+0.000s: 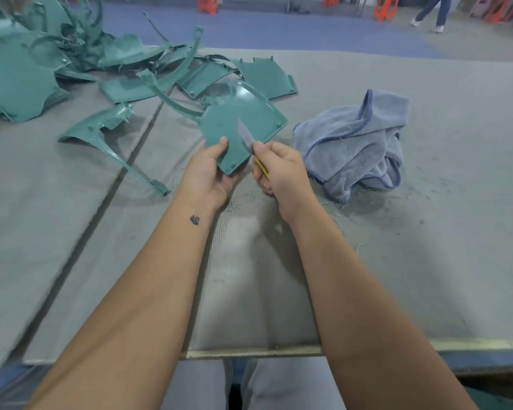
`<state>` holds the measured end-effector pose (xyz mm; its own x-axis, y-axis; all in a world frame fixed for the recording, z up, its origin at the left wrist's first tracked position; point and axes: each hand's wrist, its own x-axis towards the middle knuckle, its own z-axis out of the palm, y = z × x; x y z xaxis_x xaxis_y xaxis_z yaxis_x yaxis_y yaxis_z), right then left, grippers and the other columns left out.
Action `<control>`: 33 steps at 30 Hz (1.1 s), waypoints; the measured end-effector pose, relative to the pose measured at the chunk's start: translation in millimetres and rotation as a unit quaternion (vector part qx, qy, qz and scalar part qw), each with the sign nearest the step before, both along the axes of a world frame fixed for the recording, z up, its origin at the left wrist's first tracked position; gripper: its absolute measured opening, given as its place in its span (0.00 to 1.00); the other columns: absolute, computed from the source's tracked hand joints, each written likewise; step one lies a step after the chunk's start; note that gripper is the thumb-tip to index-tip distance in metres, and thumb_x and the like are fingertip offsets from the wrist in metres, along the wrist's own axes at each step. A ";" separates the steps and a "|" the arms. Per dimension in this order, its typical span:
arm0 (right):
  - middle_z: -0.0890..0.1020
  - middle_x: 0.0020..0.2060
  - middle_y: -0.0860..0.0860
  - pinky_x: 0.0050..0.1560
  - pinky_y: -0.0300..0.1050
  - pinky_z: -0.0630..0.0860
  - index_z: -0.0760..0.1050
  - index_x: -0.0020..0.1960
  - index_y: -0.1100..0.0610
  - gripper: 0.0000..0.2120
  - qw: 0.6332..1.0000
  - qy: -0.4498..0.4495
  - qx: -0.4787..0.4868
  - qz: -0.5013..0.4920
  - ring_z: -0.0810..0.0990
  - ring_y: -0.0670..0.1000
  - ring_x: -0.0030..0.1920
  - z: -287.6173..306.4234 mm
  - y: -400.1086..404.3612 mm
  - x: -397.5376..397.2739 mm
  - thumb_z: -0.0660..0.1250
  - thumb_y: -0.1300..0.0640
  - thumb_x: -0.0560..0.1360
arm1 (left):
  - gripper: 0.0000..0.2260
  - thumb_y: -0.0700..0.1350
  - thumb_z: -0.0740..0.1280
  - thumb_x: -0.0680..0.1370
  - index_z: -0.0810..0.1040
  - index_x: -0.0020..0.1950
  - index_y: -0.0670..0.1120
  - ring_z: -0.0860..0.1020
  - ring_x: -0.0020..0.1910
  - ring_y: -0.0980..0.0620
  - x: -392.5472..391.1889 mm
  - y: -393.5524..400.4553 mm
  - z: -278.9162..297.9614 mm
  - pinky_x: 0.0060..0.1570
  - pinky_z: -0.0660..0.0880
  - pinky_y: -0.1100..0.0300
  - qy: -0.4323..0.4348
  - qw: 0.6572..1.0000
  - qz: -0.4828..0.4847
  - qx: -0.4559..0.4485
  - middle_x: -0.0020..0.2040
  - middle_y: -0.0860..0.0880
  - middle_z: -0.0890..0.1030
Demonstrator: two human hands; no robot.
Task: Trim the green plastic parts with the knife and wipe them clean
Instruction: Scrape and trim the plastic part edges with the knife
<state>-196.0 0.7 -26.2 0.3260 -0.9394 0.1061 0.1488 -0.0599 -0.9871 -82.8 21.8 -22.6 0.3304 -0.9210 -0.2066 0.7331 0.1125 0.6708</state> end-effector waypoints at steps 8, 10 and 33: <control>0.68 0.23 0.50 0.25 0.33 0.60 0.75 0.37 0.58 0.13 0.990 0.101 -0.073 0.069 0.62 0.42 0.22 -2.8 6.9 1.7 0.63 0.61 0.80 | 0.11 0.39 0.55 0.84 0.74 0.55 0.34 0.78 0.46 0.43 2.8 -0.1 8.3 0.55 0.75 0.48 0.148 0.988 -0.004 -0.047 0.68 0.37 0.74; 0.69 0.22 0.48 0.27 0.35 0.61 0.75 0.35 0.55 0.14 0.989 0.109 -0.084 0.059 0.63 0.43 0.24 -3.7 7.6 1.4 0.64 0.61 0.80 | 0.11 0.39 0.55 0.84 0.73 0.59 0.35 0.78 0.47 0.42 2.2 1.9 9.4 0.54 0.74 0.48 0.151 0.987 -0.010 -0.062 0.70 0.38 0.72; 0.68 0.27 0.49 0.26 0.35 0.61 0.74 0.40 0.56 0.10 0.994 -0.064 -0.003 -0.092 0.62 0.43 0.25 -11.7 -10.8 -8.6 0.62 0.59 0.81 | 0.09 0.36 0.55 0.84 0.74 0.53 0.34 0.83 0.46 0.43 11.5 8.7 -0.4 0.45 0.81 0.51 0.135 0.990 -0.014 -0.038 0.48 0.39 0.83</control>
